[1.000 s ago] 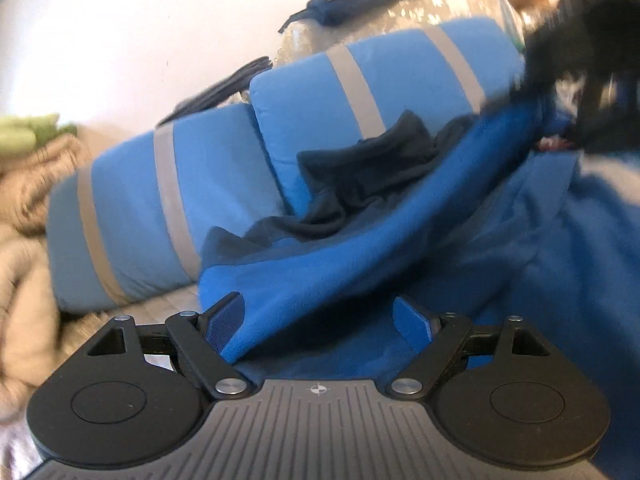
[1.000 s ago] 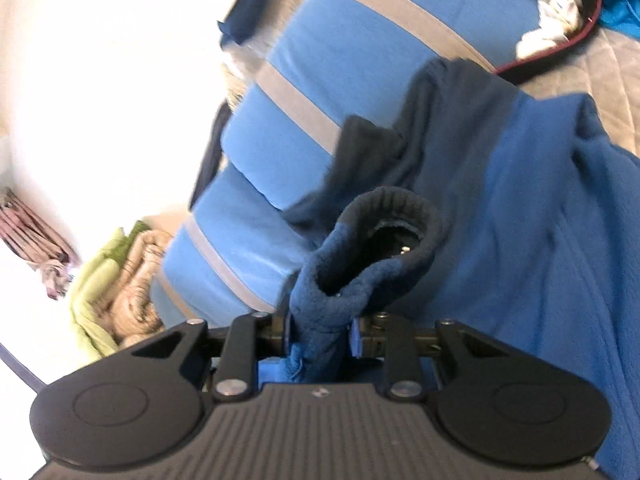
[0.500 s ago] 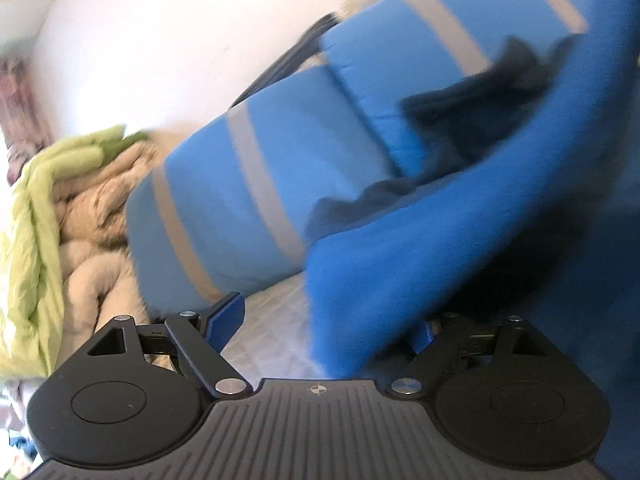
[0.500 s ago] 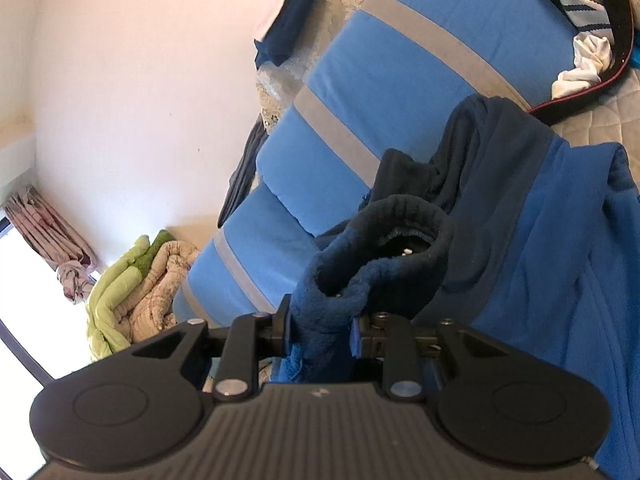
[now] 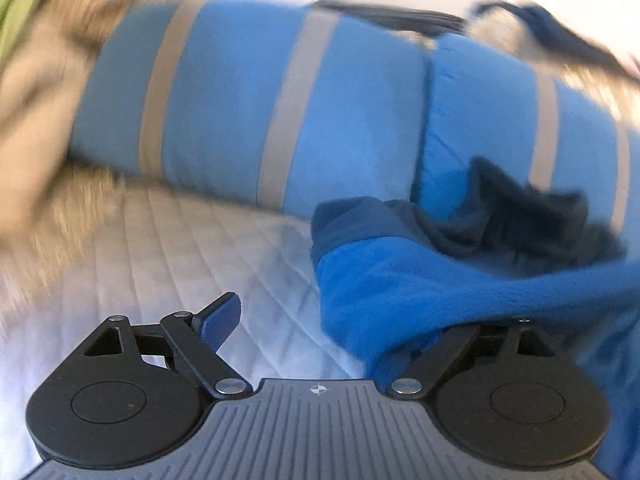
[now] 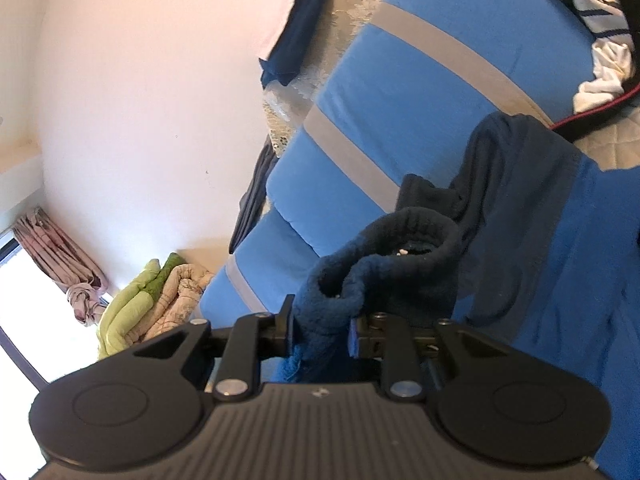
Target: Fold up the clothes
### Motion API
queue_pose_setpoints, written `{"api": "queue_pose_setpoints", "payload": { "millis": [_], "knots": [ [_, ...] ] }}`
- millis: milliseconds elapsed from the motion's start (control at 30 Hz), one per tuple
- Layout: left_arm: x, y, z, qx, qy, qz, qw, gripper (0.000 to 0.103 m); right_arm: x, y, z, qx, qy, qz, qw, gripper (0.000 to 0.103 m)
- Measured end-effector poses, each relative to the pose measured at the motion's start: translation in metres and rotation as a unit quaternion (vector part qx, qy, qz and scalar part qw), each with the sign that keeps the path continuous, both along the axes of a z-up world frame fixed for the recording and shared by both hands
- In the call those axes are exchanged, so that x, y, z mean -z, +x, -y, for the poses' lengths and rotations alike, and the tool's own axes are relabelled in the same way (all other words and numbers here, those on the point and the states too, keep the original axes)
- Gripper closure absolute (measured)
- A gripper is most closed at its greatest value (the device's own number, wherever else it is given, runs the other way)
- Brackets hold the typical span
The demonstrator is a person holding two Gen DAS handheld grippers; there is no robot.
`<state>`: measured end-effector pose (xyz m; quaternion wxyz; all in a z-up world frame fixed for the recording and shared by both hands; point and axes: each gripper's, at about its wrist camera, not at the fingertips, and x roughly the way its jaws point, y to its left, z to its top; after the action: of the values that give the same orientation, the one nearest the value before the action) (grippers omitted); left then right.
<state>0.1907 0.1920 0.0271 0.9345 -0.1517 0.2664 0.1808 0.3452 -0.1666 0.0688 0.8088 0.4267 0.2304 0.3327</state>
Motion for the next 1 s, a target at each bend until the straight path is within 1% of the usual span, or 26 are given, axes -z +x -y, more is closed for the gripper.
{"api": "queue_pose_setpoints", "payload": {
  "millis": [33, 100, 133, 167, 200, 267, 333, 433, 500, 600, 733, 800, 900, 1000],
  "knots": [
    [0.001, -0.001, -0.01, -0.008, -0.028, 0.0, 0.9996, 0.015, -0.001, 0.001, -0.002, -0.002, -0.002, 0.004, 1.0, 0.078],
    [0.004, -0.004, -0.023, -0.02, -0.066, 0.002, 0.9976, 0.015, -0.003, 0.002, -0.006, -0.003, -0.005, 0.009, 1.0, 0.078],
    [0.006, -0.005, -0.027, -0.025, -0.076, 0.003, 0.9968, 0.015, -0.004, 0.002, -0.008, -0.004, -0.006, 0.011, 1.0, 0.078],
    [0.007, -0.006, -0.028, -0.03, -0.075, 0.002, 0.9967, 0.015, -0.004, 0.003, -0.01, -0.004, -0.006, 0.012, 1.0, 0.079],
    [0.006, -0.006, -0.027, -0.034, -0.065, 0.0, 0.9973, 0.015, -0.004, 0.003, -0.012, -0.004, -0.005, 0.012, 1.0, 0.079],
    [0.004, -0.004, -0.018, -0.036, -0.025, -0.005, 0.999, 0.015, -0.006, 0.004, -0.015, -0.005, -0.008, 0.015, 1.0, 0.079],
    [0.001, 0.0, -0.005, -0.029, 0.031, -0.008, 0.9991, 0.015, -0.008, 0.003, -0.016, -0.003, -0.009, 0.021, 1.0, 0.079],
    [-0.001, 0.006, 0.019, -0.015, 0.108, -0.01, 0.994, 0.015, -0.014, 0.001, -0.009, 0.005, 0.001, 0.027, 1.0, 0.079],
    [-0.003, 0.01, 0.034, -0.004, 0.134, -0.006, 0.9909, 0.015, -0.021, -0.003, -0.002, 0.012, 0.01, 0.036, 0.999, 0.079],
    [-0.007, 0.018, 0.047, 0.004, 0.144, 0.0, 0.9896, 0.015, -0.034, -0.011, 0.01, 0.03, 0.019, 0.055, 0.998, 0.079],
    [-0.006, 0.028, 0.055, -0.011, 0.145, -0.014, 0.9893, 0.016, -0.049, -0.02, 0.035, 0.059, 0.03, 0.077, 0.995, 0.079],
    [-0.004, 0.031, 0.057, -0.02, 0.148, -0.024, 0.9884, 0.016, -0.051, -0.021, 0.049, 0.069, 0.041, 0.079, 0.994, 0.079],
    [0.001, 0.038, 0.061, -0.026, 0.166, -0.053, 0.9843, 0.016, -0.05, -0.014, 0.064, 0.087, 0.053, 0.076, 0.992, 0.079],
    [0.003, 0.041, 0.066, -0.01, 0.175, -0.069, 0.9821, 0.016, -0.045, -0.007, 0.08, 0.102, 0.067, 0.064, 0.991, 0.079]
  ]
}}
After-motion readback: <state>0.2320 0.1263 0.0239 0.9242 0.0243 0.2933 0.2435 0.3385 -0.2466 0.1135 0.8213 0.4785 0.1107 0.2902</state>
